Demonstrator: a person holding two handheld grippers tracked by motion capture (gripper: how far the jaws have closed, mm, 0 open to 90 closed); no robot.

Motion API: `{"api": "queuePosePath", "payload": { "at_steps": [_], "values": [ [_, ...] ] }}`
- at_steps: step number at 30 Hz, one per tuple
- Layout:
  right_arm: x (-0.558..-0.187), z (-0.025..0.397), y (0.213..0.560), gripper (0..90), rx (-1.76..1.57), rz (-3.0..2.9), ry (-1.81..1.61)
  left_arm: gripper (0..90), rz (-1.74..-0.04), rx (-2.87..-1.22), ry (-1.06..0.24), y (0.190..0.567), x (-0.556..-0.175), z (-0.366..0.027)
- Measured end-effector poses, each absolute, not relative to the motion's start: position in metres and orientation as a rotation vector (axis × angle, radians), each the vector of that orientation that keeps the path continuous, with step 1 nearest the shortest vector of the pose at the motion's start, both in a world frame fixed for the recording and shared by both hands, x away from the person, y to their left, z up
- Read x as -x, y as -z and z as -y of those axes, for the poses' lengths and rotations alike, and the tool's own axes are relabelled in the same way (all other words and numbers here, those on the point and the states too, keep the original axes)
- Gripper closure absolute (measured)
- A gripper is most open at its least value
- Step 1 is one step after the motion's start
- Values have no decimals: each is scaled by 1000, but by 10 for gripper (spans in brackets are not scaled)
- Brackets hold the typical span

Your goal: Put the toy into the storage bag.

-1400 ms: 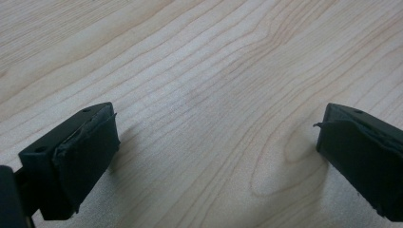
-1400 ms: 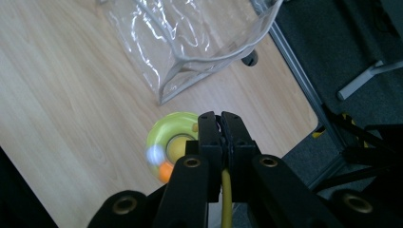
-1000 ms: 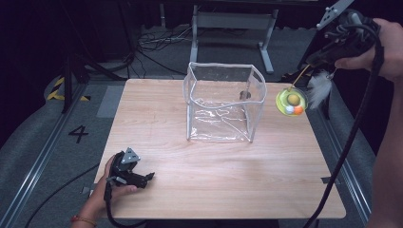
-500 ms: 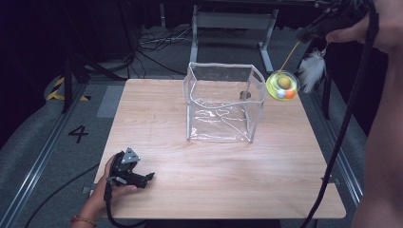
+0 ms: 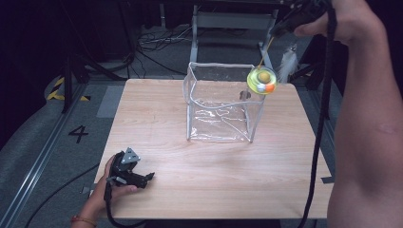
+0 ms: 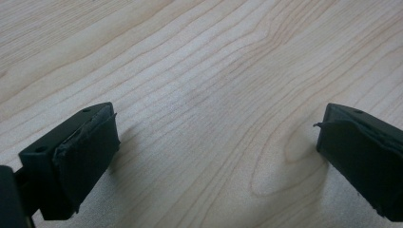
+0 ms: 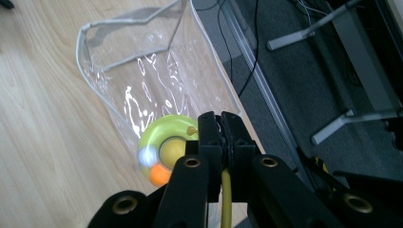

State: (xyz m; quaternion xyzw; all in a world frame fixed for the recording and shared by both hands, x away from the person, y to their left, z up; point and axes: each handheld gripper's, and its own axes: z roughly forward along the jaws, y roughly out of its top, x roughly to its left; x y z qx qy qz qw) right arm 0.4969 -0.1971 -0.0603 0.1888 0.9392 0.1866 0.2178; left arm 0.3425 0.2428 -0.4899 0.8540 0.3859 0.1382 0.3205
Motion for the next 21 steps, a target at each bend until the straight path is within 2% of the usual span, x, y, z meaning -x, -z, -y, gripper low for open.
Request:
{"api": "queuePosePath", "payload": {
  "at_steps": [11, 21],
  "values": [
    [-522, 163, 86, 883, -501, -2638, -496, 5, -1015, -2242, -355, 490, -342, -243],
    [-536, 156, 110, 882, -503, -2670, -493, 5, -1015, -2243, -355, 490, -342, -243]
  ]
}}
